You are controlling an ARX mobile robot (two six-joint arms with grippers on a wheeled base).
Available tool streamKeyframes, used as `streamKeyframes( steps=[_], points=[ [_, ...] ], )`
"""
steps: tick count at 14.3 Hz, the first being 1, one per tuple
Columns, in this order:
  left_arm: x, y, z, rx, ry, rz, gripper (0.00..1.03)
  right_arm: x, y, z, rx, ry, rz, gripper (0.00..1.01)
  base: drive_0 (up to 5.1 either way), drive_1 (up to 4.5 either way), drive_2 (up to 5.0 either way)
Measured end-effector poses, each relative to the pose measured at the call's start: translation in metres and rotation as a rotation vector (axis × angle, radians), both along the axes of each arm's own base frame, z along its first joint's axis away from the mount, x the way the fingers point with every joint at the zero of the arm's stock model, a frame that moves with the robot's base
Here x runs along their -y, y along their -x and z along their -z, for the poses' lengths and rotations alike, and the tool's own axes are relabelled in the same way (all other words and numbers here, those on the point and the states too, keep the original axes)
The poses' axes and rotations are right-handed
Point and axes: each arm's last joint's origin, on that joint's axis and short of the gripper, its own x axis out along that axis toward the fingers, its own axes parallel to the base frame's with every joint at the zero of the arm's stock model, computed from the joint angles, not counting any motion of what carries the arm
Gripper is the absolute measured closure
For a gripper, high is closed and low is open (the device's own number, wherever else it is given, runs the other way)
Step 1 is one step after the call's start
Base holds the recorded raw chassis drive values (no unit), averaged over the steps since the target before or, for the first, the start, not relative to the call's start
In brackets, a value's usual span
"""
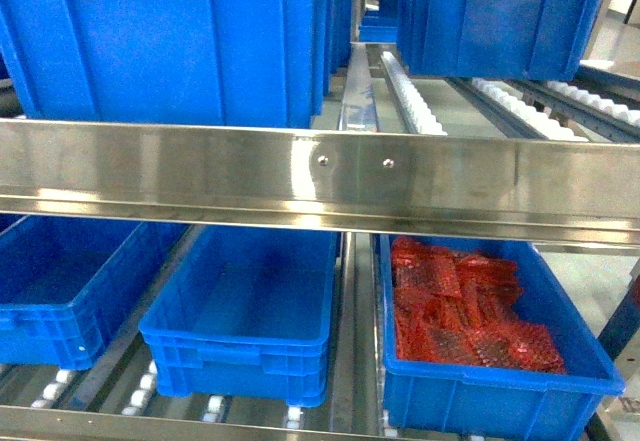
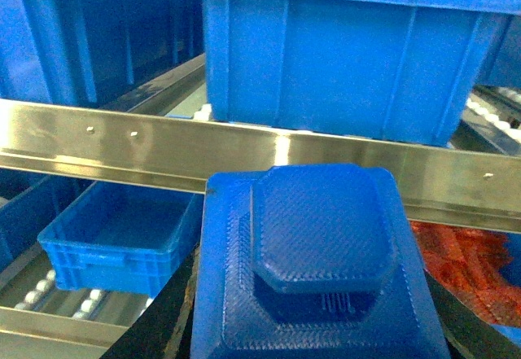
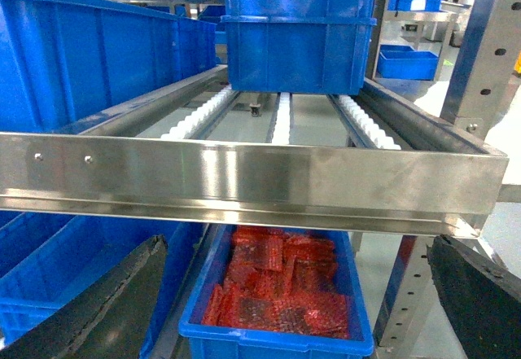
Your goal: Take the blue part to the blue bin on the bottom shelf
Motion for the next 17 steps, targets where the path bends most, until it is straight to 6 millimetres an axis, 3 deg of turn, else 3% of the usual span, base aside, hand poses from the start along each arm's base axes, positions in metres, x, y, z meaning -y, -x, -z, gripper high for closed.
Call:
streamKeyframes(
  steps=[17],
  points=[
    [0.0002, 0.0, 0.0002, -0.002, 0.0, 0.004, 0.6, 0.0, 0.0, 0.0002, -0.002, 0.0, 0.0, 0.03, 0.0, 0.0, 0.0]
  ],
)
